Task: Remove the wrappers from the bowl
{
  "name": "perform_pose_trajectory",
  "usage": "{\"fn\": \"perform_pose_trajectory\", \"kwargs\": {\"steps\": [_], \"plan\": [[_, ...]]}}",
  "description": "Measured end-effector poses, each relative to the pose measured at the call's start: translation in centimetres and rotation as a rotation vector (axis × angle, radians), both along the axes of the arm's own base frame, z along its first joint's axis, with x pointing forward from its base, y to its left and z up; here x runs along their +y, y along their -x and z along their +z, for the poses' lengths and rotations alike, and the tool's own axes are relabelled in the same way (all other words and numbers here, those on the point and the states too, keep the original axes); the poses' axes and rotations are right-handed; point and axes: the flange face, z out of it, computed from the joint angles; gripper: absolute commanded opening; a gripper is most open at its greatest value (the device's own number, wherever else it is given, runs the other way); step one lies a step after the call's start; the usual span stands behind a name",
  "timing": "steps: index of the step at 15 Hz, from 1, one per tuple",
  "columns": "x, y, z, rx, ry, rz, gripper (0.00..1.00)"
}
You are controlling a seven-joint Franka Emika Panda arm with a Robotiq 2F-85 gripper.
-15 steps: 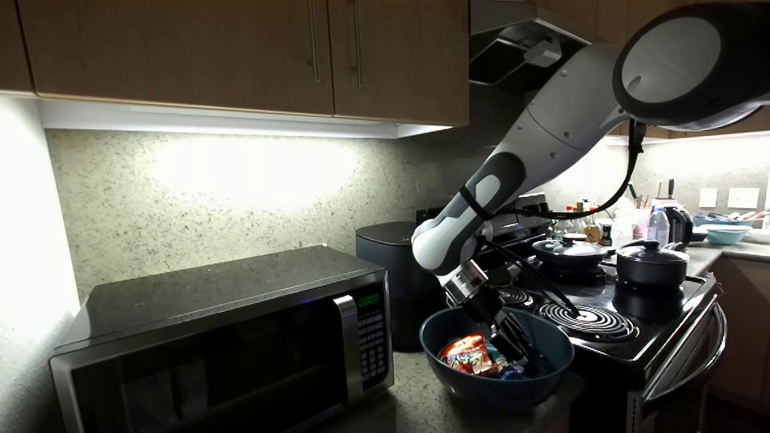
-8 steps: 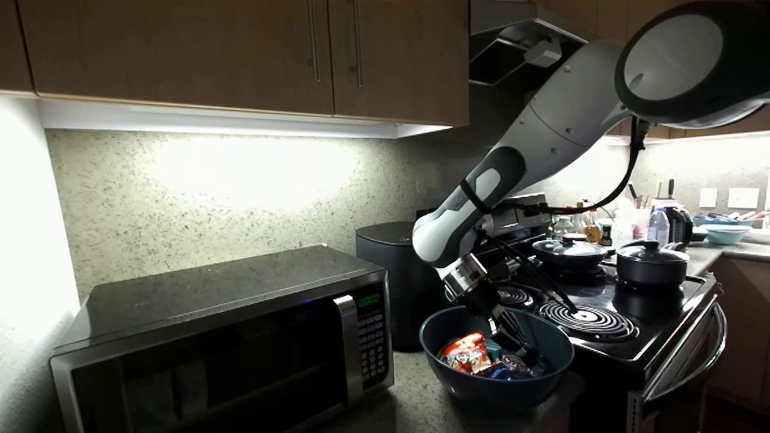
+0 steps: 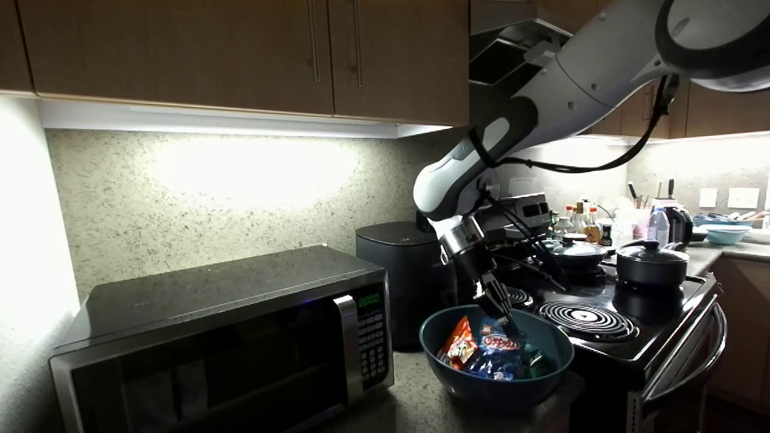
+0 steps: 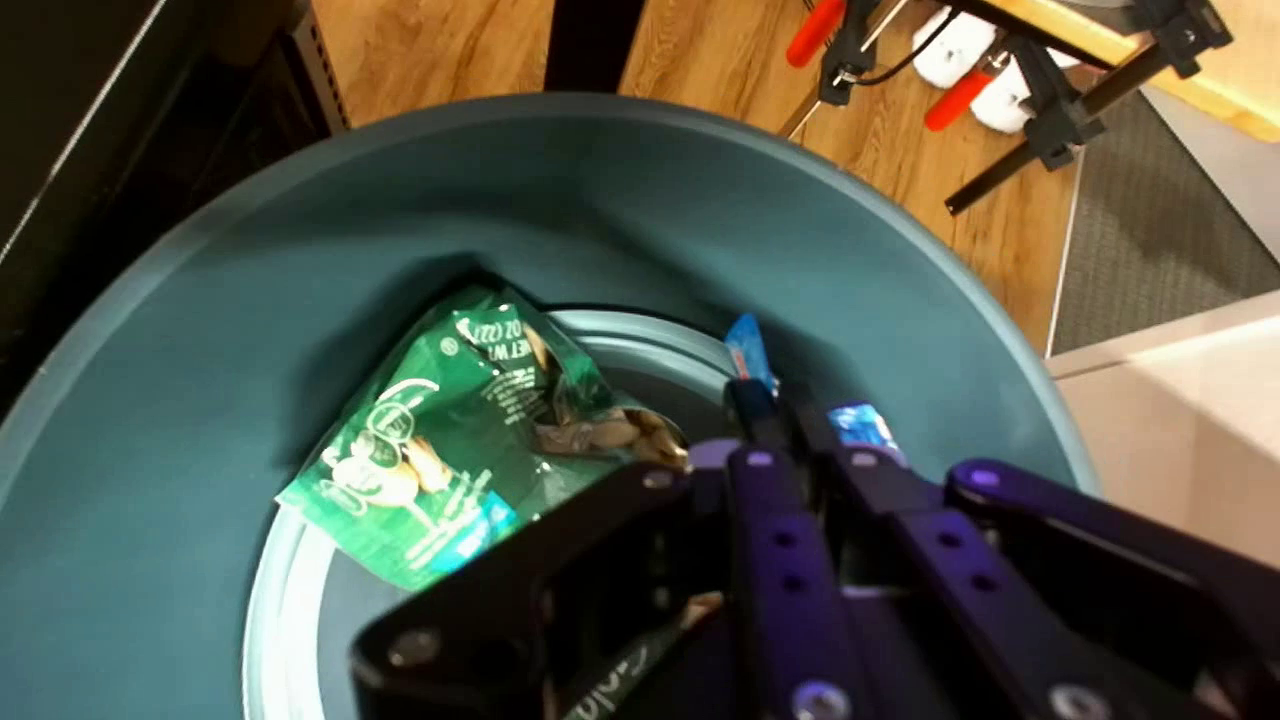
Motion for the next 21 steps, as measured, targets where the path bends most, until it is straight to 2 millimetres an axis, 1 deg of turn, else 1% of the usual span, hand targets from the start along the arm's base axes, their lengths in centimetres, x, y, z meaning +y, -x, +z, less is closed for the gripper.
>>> {"fn": "perform_pose_trajectory", "kwargs": {"steps": [2, 4, 7, 8, 9, 10, 11, 13, 14, 16, 18, 20, 21], "plan": [[0.6, 0.2, 2.4, -0.036, -0.02, -0.01, 0.07], [1.4, 0.5, 4.3, -0.062, -0.031, -0.004, 0.07], [3.0, 1.0, 6.3, -0.087, -0.038, 0.021, 0.07], [3.7, 1.2, 6.7, -0.089, -0.039, 0.032, 0.32], [4.3, 1.4, 6.9, -0.082, -0.035, 0.045, 0.07], [4.7, 1.4, 7.0, -0.082, -0.035, 0.052, 0.09], [4.8, 1.4, 6.9, -0.082, -0.035, 0.054, 0.4], [4.6, 1.4, 6.8, -0.08, -0.034, 0.05, 0.51], [4.5, 1.4, 6.7, -0.079, -0.034, 0.048, 0.58], [4.0, 1.2, 6.0, -0.079, -0.028, 0.033, 0.72], [3.0, 1.1, 4.7, -0.08, -0.021, 0.01, 0.83], [1.6, 0.9, 2.8, -0.093, -0.01, -0.019, 0.96], [0.9, 0.9, 1.7, -0.095, -0.004, -0.036, 0.99]]}}
